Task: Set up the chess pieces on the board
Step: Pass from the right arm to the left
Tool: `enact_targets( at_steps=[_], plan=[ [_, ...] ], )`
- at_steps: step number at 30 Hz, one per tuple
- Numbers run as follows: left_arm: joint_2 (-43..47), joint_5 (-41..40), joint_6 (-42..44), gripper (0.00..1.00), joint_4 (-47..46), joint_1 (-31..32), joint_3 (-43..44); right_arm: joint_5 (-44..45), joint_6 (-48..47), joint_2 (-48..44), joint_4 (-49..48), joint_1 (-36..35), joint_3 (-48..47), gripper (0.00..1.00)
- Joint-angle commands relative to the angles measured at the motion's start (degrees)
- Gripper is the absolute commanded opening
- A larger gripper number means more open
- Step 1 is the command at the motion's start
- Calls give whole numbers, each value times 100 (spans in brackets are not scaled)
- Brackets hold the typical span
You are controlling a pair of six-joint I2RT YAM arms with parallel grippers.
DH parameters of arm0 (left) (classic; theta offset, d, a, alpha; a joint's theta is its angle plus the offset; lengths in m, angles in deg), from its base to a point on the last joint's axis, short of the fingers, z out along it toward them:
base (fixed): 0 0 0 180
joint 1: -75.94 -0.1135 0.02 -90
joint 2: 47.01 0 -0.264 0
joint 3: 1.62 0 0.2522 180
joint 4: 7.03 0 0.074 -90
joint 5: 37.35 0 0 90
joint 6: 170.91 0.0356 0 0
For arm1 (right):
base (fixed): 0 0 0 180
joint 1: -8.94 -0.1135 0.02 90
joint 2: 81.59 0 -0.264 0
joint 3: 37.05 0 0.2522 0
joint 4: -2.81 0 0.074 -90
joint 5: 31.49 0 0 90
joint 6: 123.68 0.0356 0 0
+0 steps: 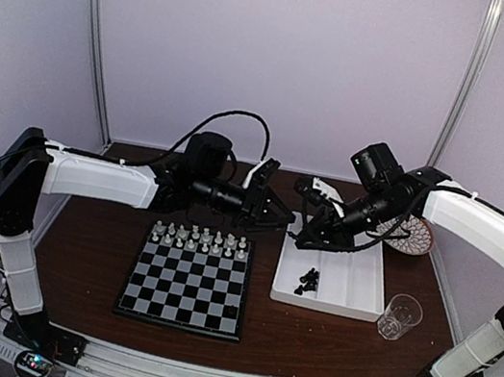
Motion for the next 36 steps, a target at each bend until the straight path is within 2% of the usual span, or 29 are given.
enact_targets(
  at_steps=[1, 7, 22, 28, 36],
  plan=[
    [-284, 337, -370, 45, -598, 106, 256, -143, 12, -132, 57, -61, -100, 15],
    [-345, 398, -433, 43, -559, 134, 268, -171, 1, -106, 86, -72, -182, 15],
    [-414, 520, -389, 23, -423, 178, 361, -131, 2, 9, 77, -90, -240, 15],
    [-434, 555, -380, 12, -418, 179, 382, -97, 27, 35, 60, -99, -239, 15],
    [-432, 590, -354, 17, -213, 182, 435, -18, 73, 78, -3, -99, -251, 15]
  ],
)
